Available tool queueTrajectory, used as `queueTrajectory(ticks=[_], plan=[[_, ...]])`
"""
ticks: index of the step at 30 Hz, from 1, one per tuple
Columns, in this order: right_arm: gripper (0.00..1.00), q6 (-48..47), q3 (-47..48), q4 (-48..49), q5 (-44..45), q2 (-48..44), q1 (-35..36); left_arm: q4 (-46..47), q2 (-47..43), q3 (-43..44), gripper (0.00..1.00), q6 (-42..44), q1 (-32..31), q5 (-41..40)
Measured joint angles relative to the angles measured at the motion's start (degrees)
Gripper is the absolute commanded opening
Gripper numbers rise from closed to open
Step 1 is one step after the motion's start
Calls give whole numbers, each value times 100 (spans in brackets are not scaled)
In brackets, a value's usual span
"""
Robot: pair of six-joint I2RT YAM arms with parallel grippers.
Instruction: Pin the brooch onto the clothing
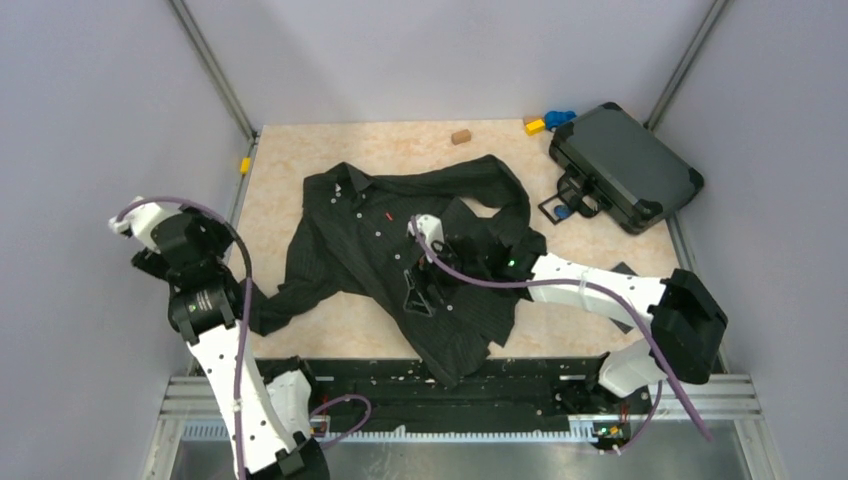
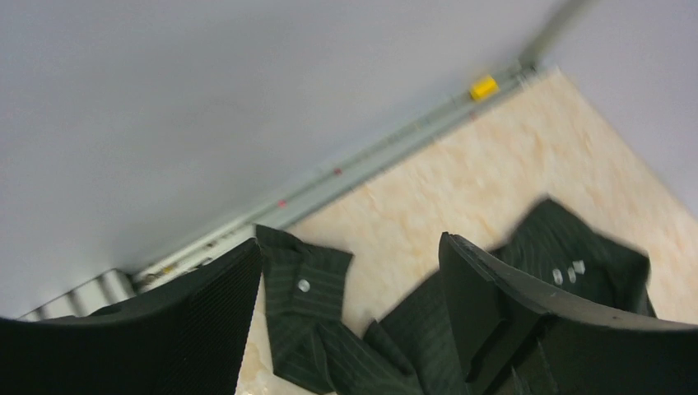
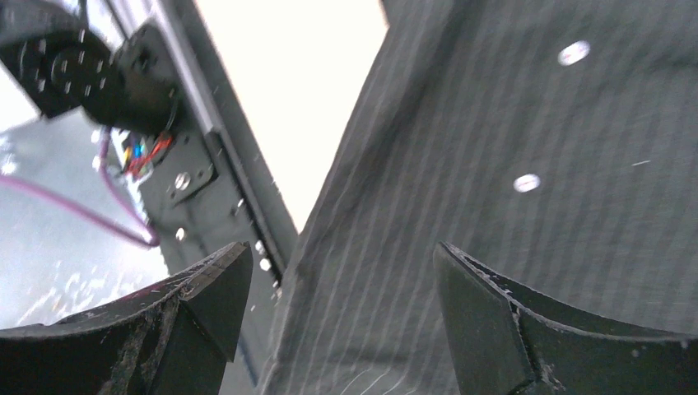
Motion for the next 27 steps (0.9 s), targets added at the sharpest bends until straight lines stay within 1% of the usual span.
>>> queueTrajectory(ticks=[3, 5, 8, 10, 12, 15, 18, 19, 20, 22, 25, 27], plan=[[83, -87, 376, -120, 321, 31, -295, 26, 243, -291, 83, 22, -118, 861], [84, -160, 566, -127, 527, 125, -605, 74, 487, -546, 83, -17, -382, 1329], [84, -275, 748, -125, 763, 396, -1069, 313, 903, -922, 84, -160, -1023, 1707], [81, -339, 835, -120, 852, 667, -1377, 553, 1244, -1226, 85, -302, -1412, 2044], [79, -428, 949, -127, 892, 1001, -1690, 796, 1587, -1478, 85, -428, -1543, 2251], [78, -525, 1172, -149, 885, 1493, -2085, 1054, 2107, -1725, 83, -619, -1530, 2223], [76, -590, 1370, -146, 866, 1875, -2404, 1180, 2632, -1753, 79, -748, -1469, 2212], [74, -599, 1388, -129, 844, 1947, -2481, 1215, 2732, -1753, 77, -769, -1451, 2201], [69, -599, 1416, -131, 811, 2011, -2566, 1257, 2824, -1753, 76, -796, -1425, 2199], [66, -619, 1488, -116, 730, 2140, -2730, 1368, 2907, -1753, 69, -857, -1331, 2179], [65, -664, 1773, -131, 555, 2424, -2907, 1561, 2962, -1751, 62, -905, -1021, 2155], [67, -739, 2065, -127, 463, 2693, -2979, 1679, 3091, -1751, 60, -944, -728, 2181]])
